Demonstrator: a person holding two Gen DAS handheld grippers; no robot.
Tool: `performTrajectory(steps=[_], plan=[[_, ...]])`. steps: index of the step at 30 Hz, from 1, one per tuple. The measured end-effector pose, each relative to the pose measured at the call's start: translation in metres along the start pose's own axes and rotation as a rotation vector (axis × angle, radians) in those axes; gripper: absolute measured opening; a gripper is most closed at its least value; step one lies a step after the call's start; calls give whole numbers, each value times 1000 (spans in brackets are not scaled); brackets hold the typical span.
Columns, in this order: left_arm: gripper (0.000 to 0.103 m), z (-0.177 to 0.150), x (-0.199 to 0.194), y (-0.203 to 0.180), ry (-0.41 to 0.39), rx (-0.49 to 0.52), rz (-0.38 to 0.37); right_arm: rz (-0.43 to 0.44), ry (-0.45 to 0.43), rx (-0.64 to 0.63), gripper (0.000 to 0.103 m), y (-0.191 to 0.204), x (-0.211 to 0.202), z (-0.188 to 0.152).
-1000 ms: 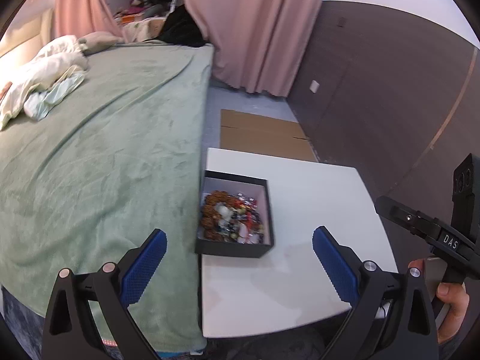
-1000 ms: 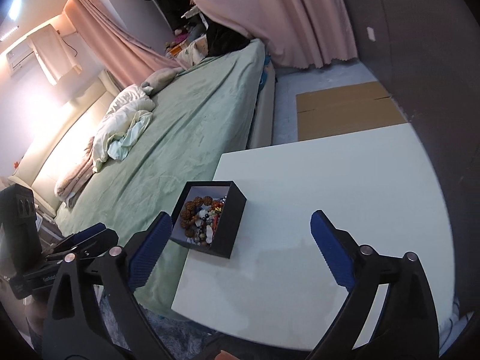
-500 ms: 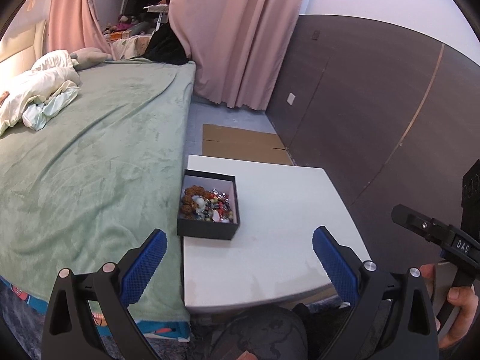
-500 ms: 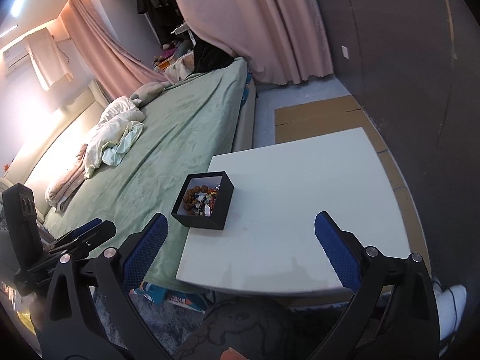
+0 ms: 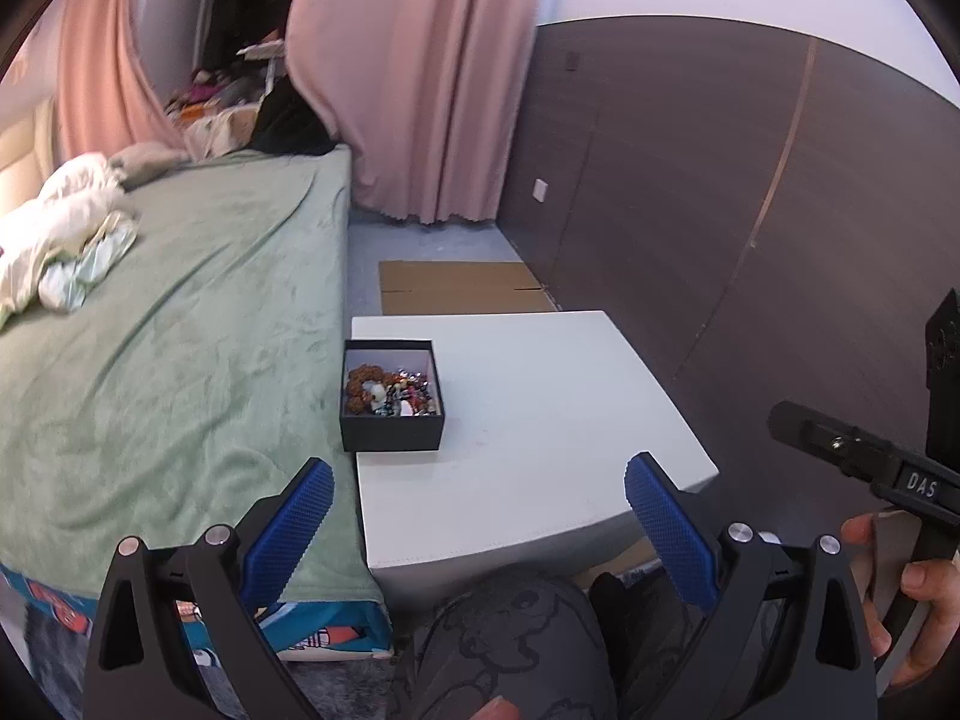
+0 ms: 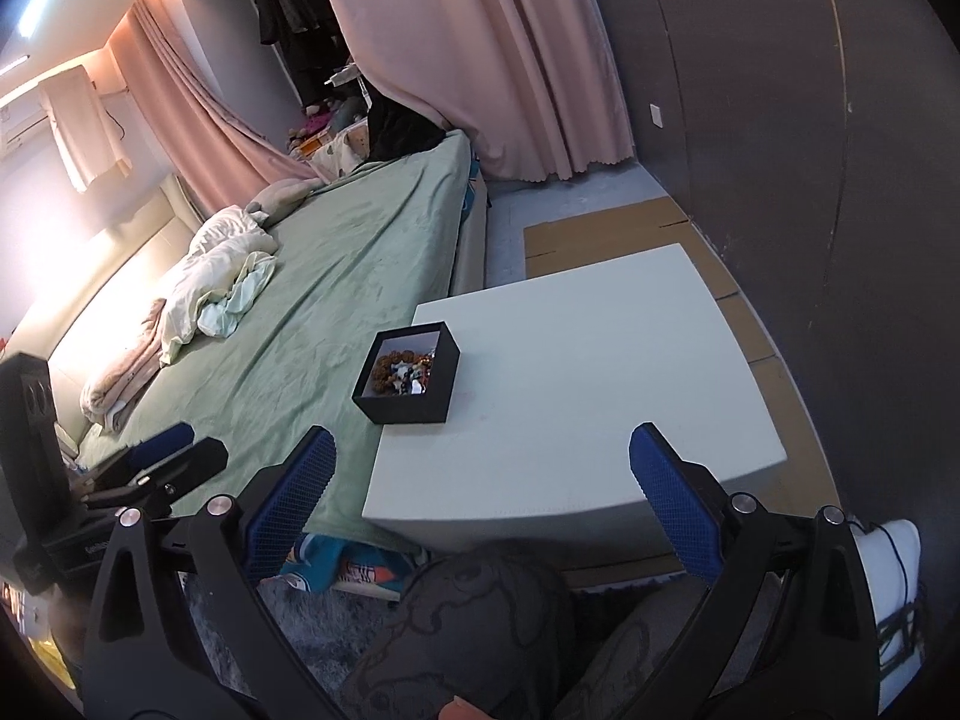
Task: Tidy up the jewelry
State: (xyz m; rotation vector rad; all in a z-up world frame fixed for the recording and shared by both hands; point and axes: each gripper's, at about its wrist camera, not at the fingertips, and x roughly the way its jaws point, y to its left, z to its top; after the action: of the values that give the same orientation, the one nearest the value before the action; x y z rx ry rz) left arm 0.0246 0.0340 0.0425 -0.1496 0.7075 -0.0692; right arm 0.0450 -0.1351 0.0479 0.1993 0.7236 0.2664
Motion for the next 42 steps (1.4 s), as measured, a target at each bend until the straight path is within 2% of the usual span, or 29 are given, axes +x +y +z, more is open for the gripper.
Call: performTrajectory(steps=[14, 18, 25, 42], plan=[[95, -4, -41, -15, -63, 45, 2, -28, -45, -4, 98, -8, -26, -17], [95, -4, -43, -17, -63, 40, 1, -35, -71, -21, 98, -7, -38, -17], [95, -3, -52, -22, -99, 32, 9, -22, -74, -27, 98, -6, -44, -19], [95, -5, -67, -38, -131, 52, -3, -7, -94, -23, 98, -9, -60, -23]])
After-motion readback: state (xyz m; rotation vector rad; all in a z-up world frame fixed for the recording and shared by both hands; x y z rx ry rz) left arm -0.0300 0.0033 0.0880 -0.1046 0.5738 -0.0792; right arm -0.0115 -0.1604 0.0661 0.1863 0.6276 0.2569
